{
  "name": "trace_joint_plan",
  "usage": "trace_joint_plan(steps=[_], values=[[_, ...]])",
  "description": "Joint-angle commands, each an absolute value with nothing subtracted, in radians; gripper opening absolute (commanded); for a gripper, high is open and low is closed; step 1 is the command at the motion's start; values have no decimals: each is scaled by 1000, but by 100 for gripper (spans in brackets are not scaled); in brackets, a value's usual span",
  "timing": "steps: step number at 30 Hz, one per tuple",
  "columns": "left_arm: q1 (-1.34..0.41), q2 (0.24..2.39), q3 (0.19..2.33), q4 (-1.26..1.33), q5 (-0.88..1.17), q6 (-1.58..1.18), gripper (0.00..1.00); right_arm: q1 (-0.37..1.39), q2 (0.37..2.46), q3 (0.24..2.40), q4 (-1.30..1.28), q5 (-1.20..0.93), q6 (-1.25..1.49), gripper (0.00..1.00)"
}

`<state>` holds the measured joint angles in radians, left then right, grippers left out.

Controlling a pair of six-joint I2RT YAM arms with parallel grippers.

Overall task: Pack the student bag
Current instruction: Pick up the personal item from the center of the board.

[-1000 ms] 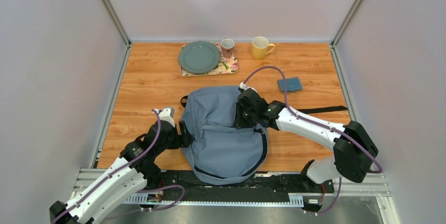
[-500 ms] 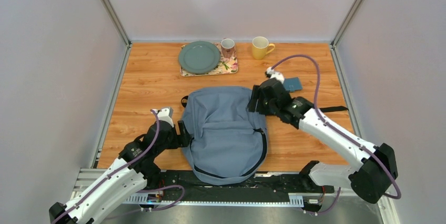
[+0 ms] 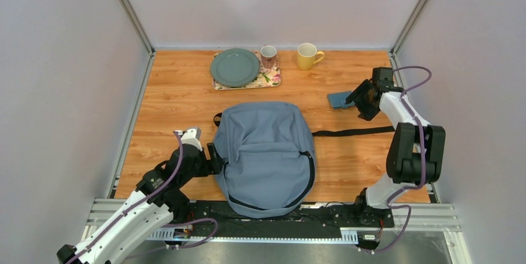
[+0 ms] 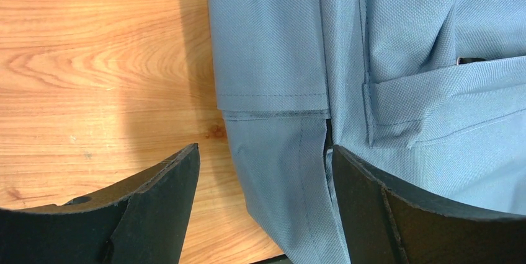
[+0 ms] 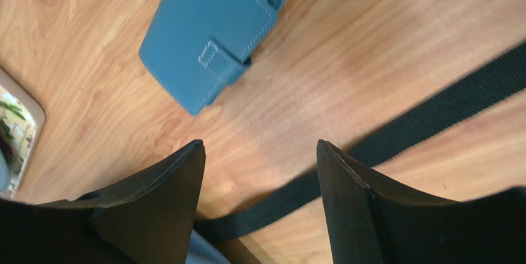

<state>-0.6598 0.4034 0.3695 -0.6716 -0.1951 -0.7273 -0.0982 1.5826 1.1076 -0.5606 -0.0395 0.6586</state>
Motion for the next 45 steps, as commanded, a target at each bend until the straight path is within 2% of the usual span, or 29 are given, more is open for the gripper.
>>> trace_joint_plan(steps=[1, 15, 22, 30, 35, 36, 41, 45], values=[[-660, 391, 405, -680, -190, -747, 85, -144, 1707, 1221, -465, -159, 693, 70], [-661, 399, 390, -675, -193, -764, 85, -221, 1910, 1244, -265, -256, 765, 69], [-660, 411, 383, -660, -192, -773, 85, -219, 1936, 1204, -230, -270, 776, 65], [-661, 417, 399, -673, -198, -772, 85, -219, 1959, 1203, -270, -245, 732, 44], [-661, 422, 403, -673, -196, -767, 85, -219, 1959, 1215, -291, -245, 718, 37], [-661, 423, 405, -673, -195, -767, 85, -219, 1959, 1219, -293, -248, 712, 32], [-661, 405, 416, -707, -210, -762, 85, -219, 1965, 1239, -310, -268, 706, 23], [-660, 380, 419, -719, -221, -762, 85, -219, 1959, 1235, -308, -267, 701, 10]])
